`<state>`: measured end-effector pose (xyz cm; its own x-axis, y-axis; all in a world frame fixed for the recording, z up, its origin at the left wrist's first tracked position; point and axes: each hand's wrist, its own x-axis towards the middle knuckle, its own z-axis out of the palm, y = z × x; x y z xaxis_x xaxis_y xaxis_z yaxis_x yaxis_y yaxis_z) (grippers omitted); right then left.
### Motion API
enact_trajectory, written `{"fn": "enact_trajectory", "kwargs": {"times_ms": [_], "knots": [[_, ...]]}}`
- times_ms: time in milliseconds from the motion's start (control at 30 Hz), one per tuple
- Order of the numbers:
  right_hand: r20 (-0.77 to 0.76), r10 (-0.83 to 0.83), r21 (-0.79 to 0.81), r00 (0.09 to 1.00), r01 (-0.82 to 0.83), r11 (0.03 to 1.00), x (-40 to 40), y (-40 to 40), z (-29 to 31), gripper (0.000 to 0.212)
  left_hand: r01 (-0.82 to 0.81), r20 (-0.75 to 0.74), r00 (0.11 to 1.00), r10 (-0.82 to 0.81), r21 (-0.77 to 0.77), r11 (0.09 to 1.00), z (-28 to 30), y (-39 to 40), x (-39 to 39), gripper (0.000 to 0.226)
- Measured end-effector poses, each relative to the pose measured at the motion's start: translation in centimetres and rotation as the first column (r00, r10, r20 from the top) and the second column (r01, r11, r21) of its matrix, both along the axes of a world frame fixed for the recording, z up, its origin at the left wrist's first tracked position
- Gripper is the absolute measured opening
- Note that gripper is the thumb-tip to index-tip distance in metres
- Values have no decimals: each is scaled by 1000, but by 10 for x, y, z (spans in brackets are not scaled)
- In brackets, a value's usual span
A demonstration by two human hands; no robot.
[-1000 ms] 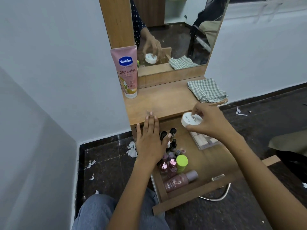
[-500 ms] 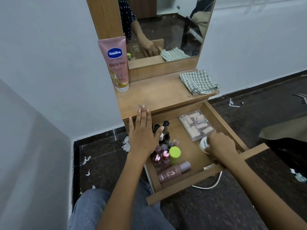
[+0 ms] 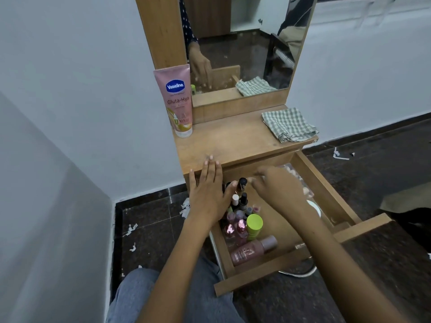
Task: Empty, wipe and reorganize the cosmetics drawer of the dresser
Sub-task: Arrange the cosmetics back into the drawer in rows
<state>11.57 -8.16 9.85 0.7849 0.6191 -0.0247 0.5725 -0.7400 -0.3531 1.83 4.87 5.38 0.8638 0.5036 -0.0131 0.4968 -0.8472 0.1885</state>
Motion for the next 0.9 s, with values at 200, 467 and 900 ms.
{"fn": "enact_trajectory", "kwargs": {"times_ms": [200, 467, 900], "knots": [[39, 71, 283, 997, -79, 956, 0, 62, 8, 28, -73, 321, 947, -6, 233, 970, 40, 34, 2, 63], [63, 85, 393, 994, -103, 914, 1, 94, 13, 22, -191, 372, 928, -19, 520, 832, 97, 110, 37, 57], [66, 55, 419, 996, -78, 905, 10, 85, 5, 16, -168, 339, 941, -18, 510, 843, 130, 131, 56, 60]]}}
